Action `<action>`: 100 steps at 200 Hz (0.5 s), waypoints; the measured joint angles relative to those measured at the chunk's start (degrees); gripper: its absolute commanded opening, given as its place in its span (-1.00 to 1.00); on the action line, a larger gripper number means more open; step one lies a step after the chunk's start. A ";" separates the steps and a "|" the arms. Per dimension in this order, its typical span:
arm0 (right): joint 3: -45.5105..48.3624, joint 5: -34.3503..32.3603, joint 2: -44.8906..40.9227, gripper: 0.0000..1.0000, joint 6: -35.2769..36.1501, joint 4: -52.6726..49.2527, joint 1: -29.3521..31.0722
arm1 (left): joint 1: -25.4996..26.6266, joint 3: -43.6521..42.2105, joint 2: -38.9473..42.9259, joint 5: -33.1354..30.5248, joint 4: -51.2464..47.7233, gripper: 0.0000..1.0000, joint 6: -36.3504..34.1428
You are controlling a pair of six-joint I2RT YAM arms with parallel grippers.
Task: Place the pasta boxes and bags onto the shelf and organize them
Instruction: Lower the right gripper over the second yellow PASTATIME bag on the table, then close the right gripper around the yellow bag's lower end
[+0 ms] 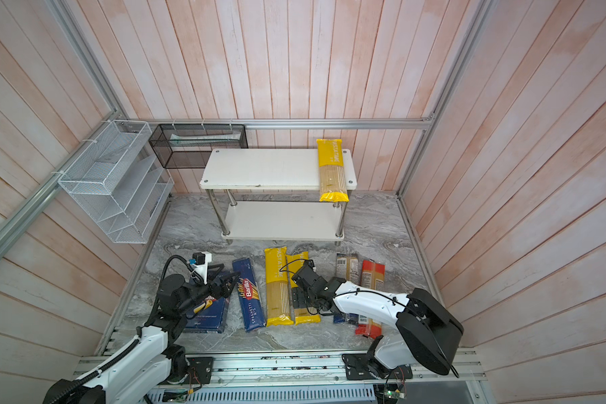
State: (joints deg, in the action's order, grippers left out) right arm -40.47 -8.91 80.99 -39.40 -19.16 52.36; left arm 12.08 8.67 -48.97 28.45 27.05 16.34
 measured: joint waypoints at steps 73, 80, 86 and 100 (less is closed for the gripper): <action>-1.22 0.20 2.64 0.80 1.03 1.25 0.00 | 0.00 0.00 0.02 0.02 0.00 0.99 0.00; -1.22 0.17 2.64 0.80 1.05 1.25 0.00 | 0.00 0.00 0.02 0.02 0.00 0.99 0.00; -1.22 0.13 2.64 0.80 1.05 1.18 0.00 | 0.00 0.00 0.02 0.02 0.00 0.99 0.00; -1.22 0.00 2.64 0.80 1.05 1.16 0.00 | 0.00 0.00 0.02 0.02 0.00 1.00 0.00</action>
State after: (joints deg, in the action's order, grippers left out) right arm -41.69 -8.91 83.64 -38.35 -18.00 52.36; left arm 12.08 8.67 -48.95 28.47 27.05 16.34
